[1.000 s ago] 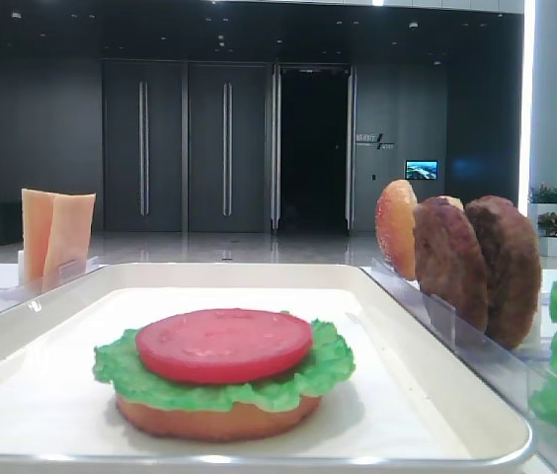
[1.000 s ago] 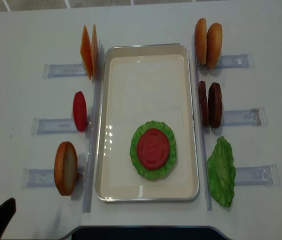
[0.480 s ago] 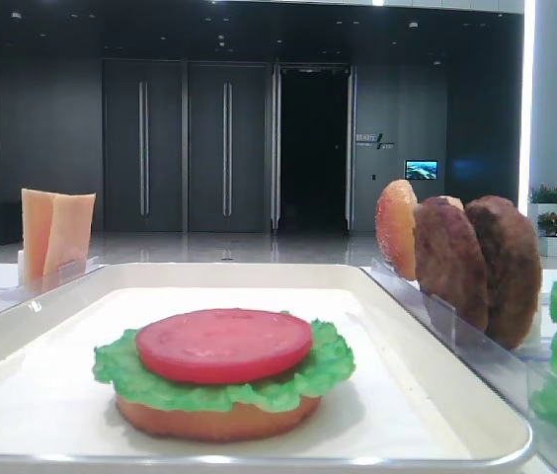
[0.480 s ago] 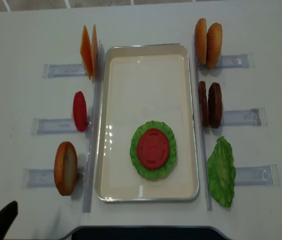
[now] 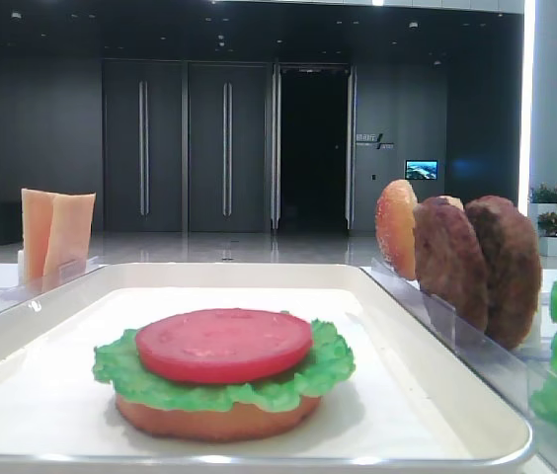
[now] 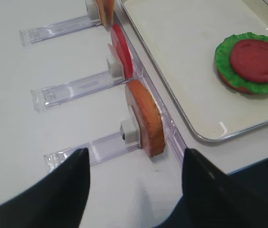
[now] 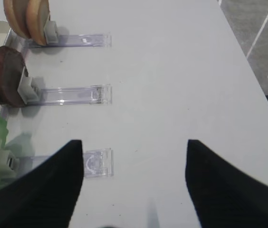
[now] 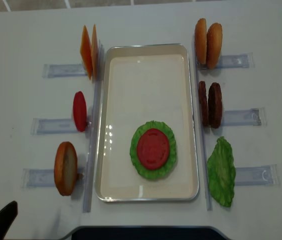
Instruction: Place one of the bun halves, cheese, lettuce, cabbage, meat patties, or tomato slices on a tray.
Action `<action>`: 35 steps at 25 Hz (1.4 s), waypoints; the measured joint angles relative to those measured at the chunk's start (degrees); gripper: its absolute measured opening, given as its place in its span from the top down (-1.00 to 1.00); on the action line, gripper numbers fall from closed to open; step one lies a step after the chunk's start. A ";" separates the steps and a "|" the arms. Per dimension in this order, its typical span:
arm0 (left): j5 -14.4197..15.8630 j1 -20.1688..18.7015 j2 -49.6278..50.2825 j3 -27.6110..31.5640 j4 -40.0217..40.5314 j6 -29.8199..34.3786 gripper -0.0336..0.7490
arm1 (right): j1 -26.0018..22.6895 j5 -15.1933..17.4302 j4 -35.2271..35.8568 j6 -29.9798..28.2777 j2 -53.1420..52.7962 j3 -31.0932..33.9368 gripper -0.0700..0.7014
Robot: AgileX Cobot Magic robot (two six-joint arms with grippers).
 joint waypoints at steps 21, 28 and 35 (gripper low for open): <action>0.00 6.29 -0.18 0.00 0.00 0.00 -0.29 | 0.00 0.00 0.00 0.00 0.00 0.00 -0.40; 0.00 10.20 -0.18 0.00 0.00 0.00 -0.29 | 0.00 0.00 0.00 0.00 0.00 0.00 -0.40; 0.00 11.73 -0.18 0.00 0.00 0.00 -0.29 | 0.00 0.00 0.00 0.00 0.00 0.00 -0.40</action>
